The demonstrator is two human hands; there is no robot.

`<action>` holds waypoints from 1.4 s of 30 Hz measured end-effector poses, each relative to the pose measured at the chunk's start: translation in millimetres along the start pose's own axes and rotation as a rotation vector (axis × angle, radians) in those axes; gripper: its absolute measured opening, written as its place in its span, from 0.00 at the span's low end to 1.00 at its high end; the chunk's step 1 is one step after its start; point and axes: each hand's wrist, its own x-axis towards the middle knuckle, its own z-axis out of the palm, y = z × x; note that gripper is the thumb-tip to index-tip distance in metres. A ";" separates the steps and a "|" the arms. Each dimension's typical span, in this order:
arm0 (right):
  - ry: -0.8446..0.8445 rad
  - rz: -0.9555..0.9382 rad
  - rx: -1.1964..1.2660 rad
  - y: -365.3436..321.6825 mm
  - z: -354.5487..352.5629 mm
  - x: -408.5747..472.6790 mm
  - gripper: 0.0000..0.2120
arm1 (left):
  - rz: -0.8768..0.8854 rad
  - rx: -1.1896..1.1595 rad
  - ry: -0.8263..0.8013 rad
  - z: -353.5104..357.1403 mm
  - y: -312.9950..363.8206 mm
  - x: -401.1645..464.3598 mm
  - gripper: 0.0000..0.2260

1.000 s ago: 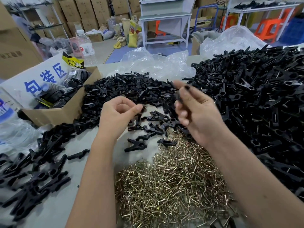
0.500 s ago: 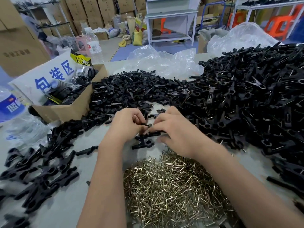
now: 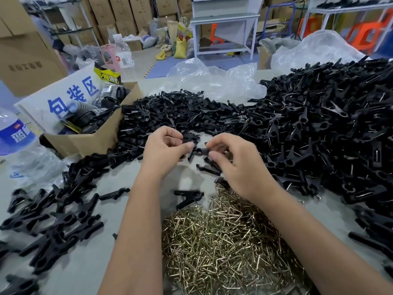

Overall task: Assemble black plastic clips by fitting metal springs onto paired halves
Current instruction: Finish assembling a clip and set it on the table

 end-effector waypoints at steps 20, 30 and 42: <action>0.236 0.397 0.861 17.4 -8.3 -0.5 0.13 | 0.141 -0.260 -0.336 36.7 19.8 -15.1 0.18; 0.261 0.356 0.961 16.7 -7.5 -0.7 0.14 | 0.141 -0.233 -0.192 50.2 27.1 -17.7 0.18; 0.353 0.398 0.940 14.5 -7.9 -0.8 0.11 | 0.084 -0.247 -0.260 51.7 28.2 -18.6 0.22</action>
